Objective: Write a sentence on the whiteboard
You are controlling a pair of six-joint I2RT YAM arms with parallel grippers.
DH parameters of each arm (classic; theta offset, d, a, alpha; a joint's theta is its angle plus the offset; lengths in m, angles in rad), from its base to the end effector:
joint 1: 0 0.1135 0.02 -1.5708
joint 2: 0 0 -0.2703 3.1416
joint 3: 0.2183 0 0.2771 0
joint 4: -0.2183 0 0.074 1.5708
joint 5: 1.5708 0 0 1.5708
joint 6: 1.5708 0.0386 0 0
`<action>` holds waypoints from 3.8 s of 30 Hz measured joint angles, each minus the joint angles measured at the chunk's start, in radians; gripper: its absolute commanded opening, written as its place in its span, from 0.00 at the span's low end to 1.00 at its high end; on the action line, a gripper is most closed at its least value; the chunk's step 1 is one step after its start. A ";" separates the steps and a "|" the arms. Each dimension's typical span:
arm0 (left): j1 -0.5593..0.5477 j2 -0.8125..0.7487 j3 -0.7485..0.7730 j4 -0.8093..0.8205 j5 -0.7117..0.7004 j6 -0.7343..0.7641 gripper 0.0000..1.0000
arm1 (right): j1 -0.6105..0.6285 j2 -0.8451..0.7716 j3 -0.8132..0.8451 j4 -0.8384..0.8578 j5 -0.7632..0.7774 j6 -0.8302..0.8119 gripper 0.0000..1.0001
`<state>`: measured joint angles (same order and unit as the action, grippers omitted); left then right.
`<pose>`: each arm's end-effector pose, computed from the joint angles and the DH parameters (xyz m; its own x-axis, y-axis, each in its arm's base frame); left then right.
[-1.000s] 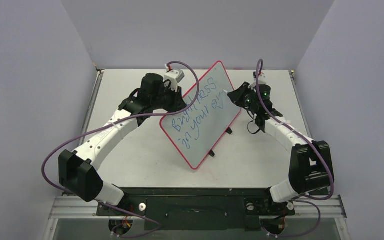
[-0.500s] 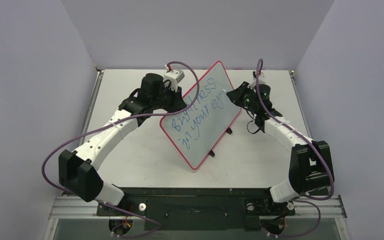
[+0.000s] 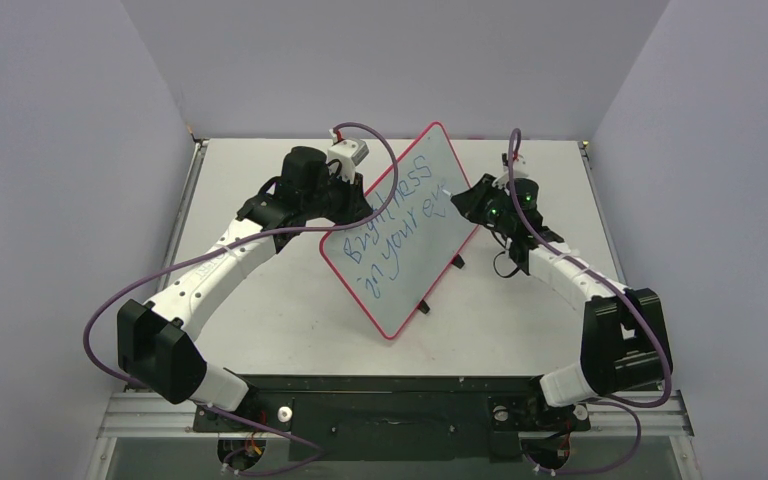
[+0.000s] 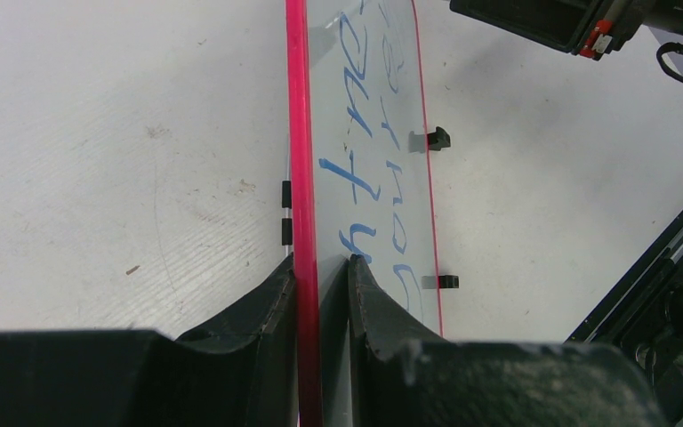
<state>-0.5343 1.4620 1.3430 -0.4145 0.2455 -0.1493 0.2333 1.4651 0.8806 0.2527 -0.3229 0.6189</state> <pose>0.3071 -0.1926 0.3530 -0.5331 0.1478 -0.8331 0.6015 0.7587 -0.2503 0.3423 0.0939 0.2470 -0.5547 0.4337 -0.7101 -0.2325 0.7387 0.6327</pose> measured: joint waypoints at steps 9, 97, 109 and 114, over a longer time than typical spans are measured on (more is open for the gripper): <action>0.000 0.000 0.000 0.000 0.000 0.000 0.00 | 0.003 -0.019 -0.023 -0.019 0.015 -0.016 0.00; -0.013 -0.011 -0.006 0.005 -0.011 0.011 0.00 | -0.073 0.121 0.241 -0.166 -0.043 -0.068 0.00; -0.013 -0.012 -0.006 0.002 -0.018 0.003 0.00 | -0.046 0.106 0.212 -0.165 -0.041 -0.085 0.00; -0.013 -0.013 -0.006 0.001 -0.018 0.003 0.00 | -0.046 0.093 0.192 -0.166 -0.039 -0.088 0.00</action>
<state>-0.5472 1.4494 1.3369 -0.4137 0.2276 -0.1459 0.1871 1.5581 1.0721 0.0868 -0.3622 0.5312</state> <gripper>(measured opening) 0.161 0.098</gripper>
